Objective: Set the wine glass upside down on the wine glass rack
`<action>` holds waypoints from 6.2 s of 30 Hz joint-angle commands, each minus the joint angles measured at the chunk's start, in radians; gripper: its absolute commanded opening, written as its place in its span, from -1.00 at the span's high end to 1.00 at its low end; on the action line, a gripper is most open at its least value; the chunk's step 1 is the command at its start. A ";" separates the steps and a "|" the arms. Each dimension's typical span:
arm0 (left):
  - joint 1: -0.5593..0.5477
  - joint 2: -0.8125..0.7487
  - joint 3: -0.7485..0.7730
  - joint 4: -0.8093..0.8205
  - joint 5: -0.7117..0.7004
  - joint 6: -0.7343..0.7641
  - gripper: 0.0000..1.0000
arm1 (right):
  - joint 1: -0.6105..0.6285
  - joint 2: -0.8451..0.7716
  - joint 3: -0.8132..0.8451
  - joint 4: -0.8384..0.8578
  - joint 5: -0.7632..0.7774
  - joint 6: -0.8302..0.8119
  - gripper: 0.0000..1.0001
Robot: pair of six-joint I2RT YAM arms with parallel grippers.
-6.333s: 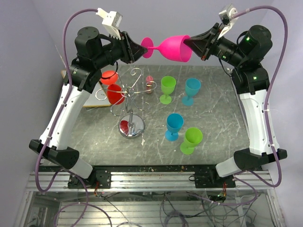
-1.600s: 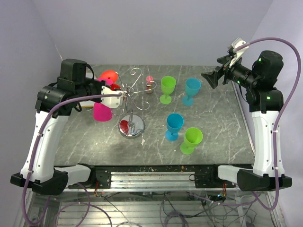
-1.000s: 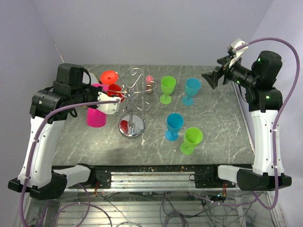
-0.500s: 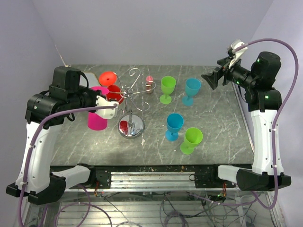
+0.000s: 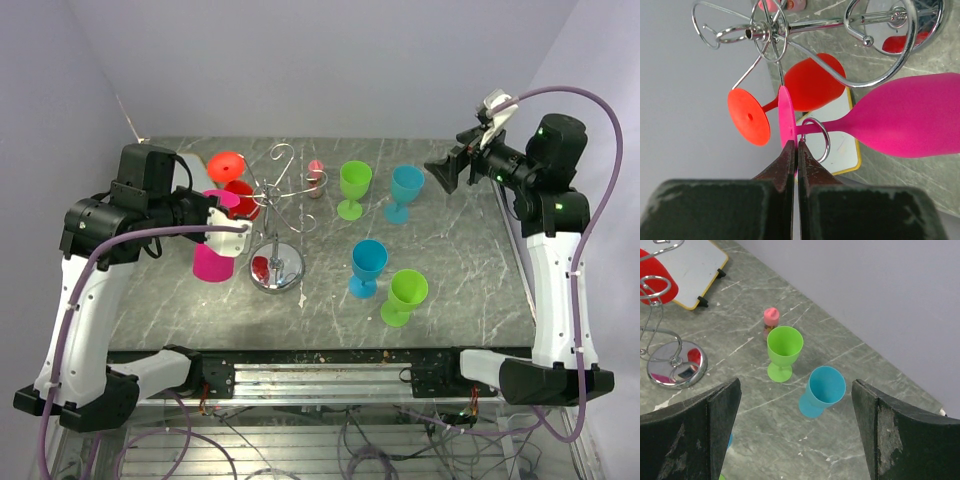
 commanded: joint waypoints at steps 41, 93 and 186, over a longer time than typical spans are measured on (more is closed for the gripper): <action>-0.006 -0.069 -0.061 -0.092 0.008 0.010 -0.07 | -0.005 -0.039 -0.234 -0.216 0.062 -0.165 -0.79; 0.045 -0.123 0.034 0.283 -0.191 -0.642 -0.99 | 0.453 0.266 -0.307 -0.237 0.251 -0.157 0.55; -0.059 0.341 0.084 1.034 0.223 -2.006 0.86 | 0.304 0.204 0.334 0.229 -0.050 0.302 0.52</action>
